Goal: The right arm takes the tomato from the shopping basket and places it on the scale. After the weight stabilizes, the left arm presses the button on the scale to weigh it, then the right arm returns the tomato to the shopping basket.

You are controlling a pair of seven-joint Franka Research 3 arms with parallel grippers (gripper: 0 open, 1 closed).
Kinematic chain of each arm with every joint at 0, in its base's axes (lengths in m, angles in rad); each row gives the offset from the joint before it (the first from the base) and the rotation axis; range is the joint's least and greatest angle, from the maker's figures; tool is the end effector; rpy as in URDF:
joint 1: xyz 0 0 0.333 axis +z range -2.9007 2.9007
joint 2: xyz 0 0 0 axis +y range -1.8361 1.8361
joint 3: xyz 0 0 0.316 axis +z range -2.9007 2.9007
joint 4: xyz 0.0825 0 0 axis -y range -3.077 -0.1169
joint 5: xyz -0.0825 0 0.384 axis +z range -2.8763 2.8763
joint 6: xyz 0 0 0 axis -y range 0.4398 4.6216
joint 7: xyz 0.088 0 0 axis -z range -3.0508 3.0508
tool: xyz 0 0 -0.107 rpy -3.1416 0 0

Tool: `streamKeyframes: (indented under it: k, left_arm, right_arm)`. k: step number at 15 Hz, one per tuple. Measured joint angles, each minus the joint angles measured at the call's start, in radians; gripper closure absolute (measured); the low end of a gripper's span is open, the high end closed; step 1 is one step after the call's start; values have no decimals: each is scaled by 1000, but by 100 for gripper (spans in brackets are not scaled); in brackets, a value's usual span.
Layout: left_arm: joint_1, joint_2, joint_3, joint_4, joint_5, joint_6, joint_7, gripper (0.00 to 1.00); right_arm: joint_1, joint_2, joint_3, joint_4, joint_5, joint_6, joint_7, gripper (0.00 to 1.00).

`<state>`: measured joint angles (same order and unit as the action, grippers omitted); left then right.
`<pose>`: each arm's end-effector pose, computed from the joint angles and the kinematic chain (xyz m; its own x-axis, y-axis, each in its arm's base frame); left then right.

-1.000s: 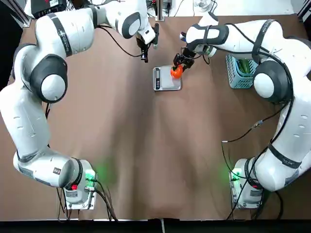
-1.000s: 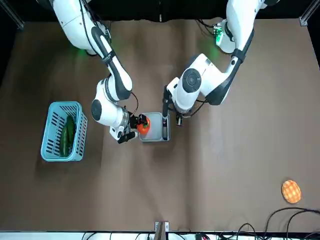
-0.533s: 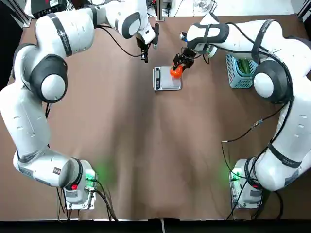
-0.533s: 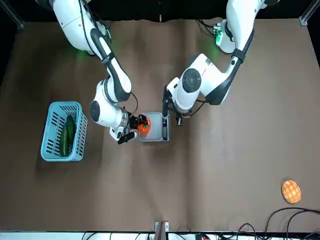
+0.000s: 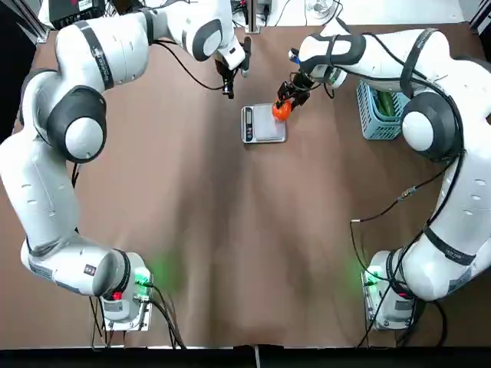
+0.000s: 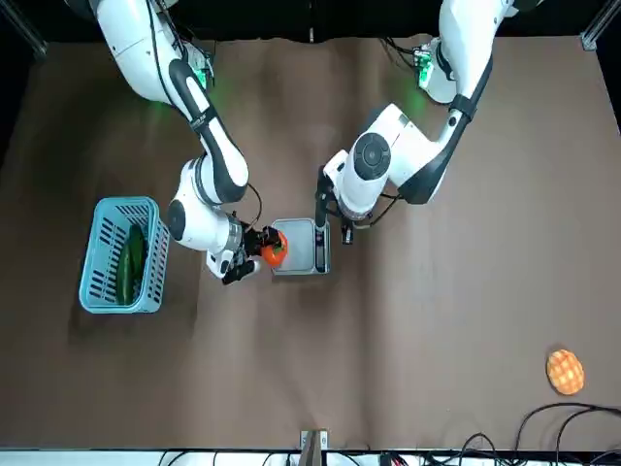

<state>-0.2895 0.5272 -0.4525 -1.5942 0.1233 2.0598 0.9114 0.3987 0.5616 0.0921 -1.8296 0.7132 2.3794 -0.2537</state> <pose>0.5339 -0.4244 0.3508 -0.0846 -0.9927 0.0855 -0.9930 0.0911 0.0747 0.5713 0.3084 0.2273 0.9785 0.2045 -0.0271 0.1629 -0.8467 -0.5066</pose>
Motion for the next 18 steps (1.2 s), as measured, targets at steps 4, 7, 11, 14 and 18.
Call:
streamKeyframes:
  k: [4,7,11,14,18]
  left_arm:
    - [0,0,0,0,0,0,0,99]
    - [0,0,0,0,0,0,0,99]
    - [0,0,0,0,0,0,0,99]
    - [0,0,0,0,0,0,0,99]
    - [0,0,0,0,0,0,0,99]
  right_arm:
    - [4,1,2,0,0,0,0,23]
    - [4,1,2,0,1,0,0,23]
    - [4,3,3,0,2,0,-1,12]
    - [5,5,3,0,2,0,-1,5]
    - [12,12,4,0,2,1,-2,4]
